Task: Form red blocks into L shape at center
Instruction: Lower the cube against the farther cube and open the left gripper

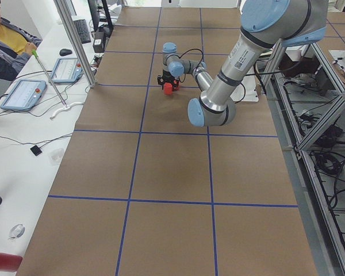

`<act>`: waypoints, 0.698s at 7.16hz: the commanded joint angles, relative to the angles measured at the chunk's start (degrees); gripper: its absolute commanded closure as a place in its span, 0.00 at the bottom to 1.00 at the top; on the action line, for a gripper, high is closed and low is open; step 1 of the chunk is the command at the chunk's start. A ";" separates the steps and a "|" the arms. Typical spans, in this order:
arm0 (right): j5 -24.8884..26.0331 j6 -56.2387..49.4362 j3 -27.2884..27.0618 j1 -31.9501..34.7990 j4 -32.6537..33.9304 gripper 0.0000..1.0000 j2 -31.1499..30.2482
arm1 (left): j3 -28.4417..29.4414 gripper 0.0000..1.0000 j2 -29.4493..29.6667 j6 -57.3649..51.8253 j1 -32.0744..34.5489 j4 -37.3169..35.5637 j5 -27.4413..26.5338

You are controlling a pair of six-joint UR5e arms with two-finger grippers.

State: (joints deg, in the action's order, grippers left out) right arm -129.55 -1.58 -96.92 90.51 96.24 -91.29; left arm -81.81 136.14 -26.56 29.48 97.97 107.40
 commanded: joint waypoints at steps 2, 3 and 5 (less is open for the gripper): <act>0.00 0.00 0.07 0.02 0.00 0.00 0.06 | -3.08 0.01 -0.18 -0.50 2.32 -0.06 0.00; 0.00 0.00 0.15 0.02 0.00 0.00 0.06 | -4.05 0.01 -0.52 -0.85 4.25 -0.06 0.09; 0.09 -0.09 0.33 0.02 0.00 0.00 -0.03 | -5.46 0.01 -4.10 -1.38 9.35 -0.14 0.44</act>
State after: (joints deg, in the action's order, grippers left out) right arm -129.53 -1.64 -96.66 90.53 96.24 -91.25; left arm -86.36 134.55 -27.71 35.71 97.85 107.67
